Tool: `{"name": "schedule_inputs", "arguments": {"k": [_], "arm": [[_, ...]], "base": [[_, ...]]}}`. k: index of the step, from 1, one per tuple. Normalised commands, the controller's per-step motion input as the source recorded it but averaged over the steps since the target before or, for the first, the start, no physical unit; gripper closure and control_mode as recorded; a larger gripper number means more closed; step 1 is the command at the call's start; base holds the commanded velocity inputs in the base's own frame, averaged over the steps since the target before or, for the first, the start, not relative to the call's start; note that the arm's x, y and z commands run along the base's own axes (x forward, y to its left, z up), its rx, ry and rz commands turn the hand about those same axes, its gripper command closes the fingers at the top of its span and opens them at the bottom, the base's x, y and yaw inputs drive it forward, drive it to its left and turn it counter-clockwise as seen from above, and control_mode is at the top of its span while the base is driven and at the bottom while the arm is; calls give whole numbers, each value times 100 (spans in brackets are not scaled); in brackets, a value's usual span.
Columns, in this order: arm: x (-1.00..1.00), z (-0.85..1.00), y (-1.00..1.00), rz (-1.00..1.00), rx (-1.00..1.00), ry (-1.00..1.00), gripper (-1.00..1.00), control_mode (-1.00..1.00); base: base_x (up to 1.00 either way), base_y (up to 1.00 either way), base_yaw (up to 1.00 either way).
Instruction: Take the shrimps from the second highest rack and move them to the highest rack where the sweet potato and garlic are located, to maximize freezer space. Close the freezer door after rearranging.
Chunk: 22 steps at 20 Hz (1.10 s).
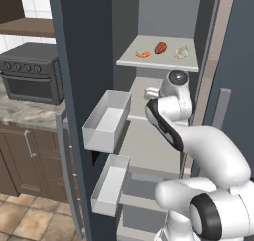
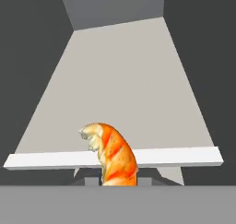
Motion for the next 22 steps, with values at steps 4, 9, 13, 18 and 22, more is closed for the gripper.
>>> {"name": "schedule_inputs", "arguments": {"k": [4, 9, 13, 18, 22], "arm": [[-33, 99, 0, -17, 7, -3, 100, -100], [-25, 96, 0, -16, 9, 0, 100, -100], [-18, 70, 0, -16, 6, -6, 100, -100], [1, 37, -1, -17, 0, -17, 100, -100], [18, 22, -12, -1, 0, -16, 100, -100]], "base": [[0, 0, 0], [0, 0, 0], [0, 0, 0], [0, 0, 0], [0, 0, 0]]}}
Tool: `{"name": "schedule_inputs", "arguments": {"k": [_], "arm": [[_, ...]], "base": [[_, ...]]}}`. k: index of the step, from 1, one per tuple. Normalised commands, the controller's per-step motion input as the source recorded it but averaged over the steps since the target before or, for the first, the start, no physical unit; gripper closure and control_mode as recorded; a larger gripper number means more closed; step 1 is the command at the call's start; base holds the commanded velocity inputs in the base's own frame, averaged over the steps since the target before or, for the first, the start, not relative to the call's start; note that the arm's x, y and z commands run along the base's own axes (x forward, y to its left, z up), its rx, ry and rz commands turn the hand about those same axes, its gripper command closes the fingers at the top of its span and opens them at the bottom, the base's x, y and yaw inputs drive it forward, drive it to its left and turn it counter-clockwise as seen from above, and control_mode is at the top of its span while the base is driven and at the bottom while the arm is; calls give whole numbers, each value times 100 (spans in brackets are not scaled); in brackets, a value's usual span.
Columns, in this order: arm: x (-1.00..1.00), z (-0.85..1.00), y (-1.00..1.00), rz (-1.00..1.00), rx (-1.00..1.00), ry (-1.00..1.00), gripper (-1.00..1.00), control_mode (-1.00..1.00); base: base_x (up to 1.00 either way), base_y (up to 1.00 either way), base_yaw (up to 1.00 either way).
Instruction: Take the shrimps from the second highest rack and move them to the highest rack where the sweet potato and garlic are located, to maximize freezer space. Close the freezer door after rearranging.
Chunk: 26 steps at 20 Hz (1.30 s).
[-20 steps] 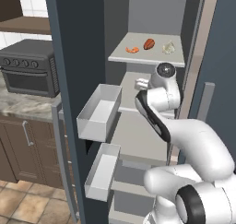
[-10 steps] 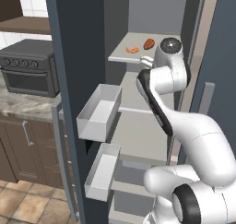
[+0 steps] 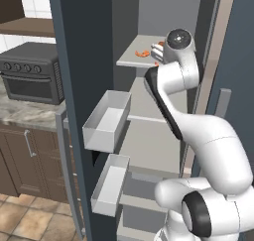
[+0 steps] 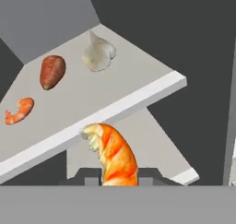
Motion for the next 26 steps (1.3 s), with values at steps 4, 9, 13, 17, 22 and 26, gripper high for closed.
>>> {"name": "schedule_inputs", "arguments": {"k": [4, 9, 13, 17, 22, 26], "arm": [[39, 38, -12, -1, 0, 0, 100, -100], [49, 23, -8, 0, 0, 5, 100, -100], [54, 1, -6, 0, 0, 12, 100, -100], [59, -4, -8, 0, 0, 0, 100, -100], [52, -24, -10, 0, 0, 0, 100, -100], [45, -45, -8, 0, 0, 0, 100, -100]], "base": [[0, 0, 0], [0, 0, 0], [0, 0, 0], [0, 0, 0], [0, 0, 0], [0, 0, 0]]}}
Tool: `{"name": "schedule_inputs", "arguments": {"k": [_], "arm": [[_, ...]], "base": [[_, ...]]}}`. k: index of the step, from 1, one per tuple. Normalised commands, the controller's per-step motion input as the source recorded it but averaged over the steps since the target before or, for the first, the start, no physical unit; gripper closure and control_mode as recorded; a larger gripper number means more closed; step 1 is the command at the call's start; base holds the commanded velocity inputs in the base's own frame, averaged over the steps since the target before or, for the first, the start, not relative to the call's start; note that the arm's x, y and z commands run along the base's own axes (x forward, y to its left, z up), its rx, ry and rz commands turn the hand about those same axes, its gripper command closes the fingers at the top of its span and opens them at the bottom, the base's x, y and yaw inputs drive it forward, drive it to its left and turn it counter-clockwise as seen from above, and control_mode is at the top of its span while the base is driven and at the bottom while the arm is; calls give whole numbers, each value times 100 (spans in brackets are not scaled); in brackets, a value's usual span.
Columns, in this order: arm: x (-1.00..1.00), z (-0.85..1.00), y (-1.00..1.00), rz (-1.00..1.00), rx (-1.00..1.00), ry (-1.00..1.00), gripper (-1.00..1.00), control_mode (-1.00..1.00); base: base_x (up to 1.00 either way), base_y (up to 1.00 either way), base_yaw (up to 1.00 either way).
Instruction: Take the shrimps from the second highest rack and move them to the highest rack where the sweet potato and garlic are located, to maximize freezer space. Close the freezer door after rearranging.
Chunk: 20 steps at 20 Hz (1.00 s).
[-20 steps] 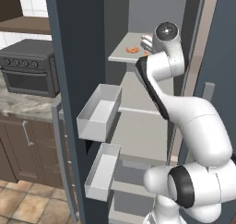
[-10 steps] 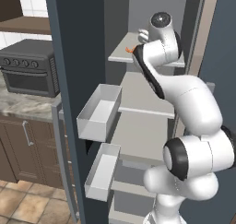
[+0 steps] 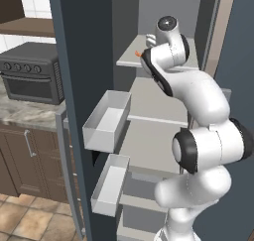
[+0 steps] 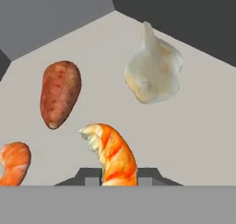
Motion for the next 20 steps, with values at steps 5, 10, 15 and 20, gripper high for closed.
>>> {"name": "schedule_inputs", "arguments": {"k": [5, 10, 15, 20], "arm": [[52, -34, -16, 0, 0, 0, 100, -100], [35, -31, -5, 0, 0, 0, 100, -100], [5, -44, 0, 0, -1, 6, -100, -100], [-5, -17, 0, 0, 0, -1, -100, -100]], "base": [[0, 0, 0], [0, 0, 0], [0, 0, 0], [0, 0, 0]]}}
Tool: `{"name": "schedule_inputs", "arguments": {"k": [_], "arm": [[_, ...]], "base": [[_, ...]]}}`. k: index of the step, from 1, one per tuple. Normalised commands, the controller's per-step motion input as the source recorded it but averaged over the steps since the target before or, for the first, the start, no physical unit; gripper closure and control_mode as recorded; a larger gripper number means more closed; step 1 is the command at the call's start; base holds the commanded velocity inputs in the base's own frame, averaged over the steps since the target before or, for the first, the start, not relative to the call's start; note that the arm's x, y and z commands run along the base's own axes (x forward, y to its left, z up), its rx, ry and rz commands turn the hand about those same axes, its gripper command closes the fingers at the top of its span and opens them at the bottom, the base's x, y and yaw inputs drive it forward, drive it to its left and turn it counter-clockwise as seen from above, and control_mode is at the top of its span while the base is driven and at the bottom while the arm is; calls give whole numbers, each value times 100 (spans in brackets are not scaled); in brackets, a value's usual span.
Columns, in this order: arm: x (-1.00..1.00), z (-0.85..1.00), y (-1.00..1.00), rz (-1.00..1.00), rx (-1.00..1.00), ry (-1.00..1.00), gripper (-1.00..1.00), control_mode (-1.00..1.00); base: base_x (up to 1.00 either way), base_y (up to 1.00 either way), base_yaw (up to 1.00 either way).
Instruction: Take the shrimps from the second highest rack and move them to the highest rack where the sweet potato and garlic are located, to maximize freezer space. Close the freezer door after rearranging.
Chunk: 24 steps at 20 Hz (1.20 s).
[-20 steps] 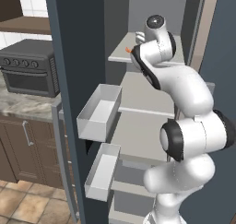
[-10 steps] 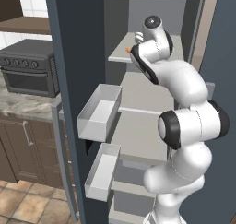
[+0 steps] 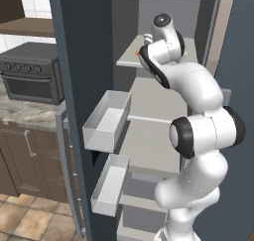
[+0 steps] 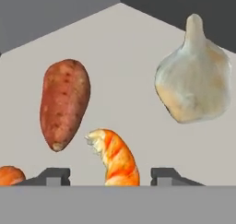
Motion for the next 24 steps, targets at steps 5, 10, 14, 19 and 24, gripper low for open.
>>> {"name": "schedule_inputs", "arguments": {"k": [5, 10, 14, 19, 24], "arm": [[-47, 1, 0, 0, 1, -23, -100, -100], [-93, 9, 2, 3, 0, -10, -100, -100], [-100, 9, 5, 11, 0, 0, -100, -100], [-100, 8, 4, 19, 0, 0, -100, -100], [-100, 0, 0, 26, 0, 0, -100, -100]], "base": [[0, 0, 0], [0, 0, 0], [0, 0, 0], [0, 0, 0], [0, 0, 0]]}}
